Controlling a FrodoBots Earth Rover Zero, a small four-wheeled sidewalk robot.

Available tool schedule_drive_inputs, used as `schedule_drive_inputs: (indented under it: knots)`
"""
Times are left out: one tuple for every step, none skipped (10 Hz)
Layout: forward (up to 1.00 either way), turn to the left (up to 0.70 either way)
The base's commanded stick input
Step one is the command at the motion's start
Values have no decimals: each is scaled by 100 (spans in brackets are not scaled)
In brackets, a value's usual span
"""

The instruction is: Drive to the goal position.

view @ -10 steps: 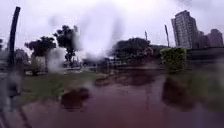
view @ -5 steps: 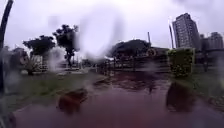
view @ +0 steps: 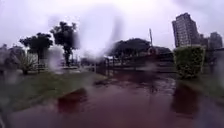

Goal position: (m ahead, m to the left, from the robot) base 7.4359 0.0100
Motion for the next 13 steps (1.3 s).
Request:
schedule_drive_inputs:
  knots:
    - [95,-20]
    - [95,1]
    - [95,1]
    - [95,1]
    - [95,1]
    - [95,1]
    - [95,1]
    - [95,1]
    - [95,1]
    - [95,1]
    - [95,1]
    - [95,1]
    - [95,1]
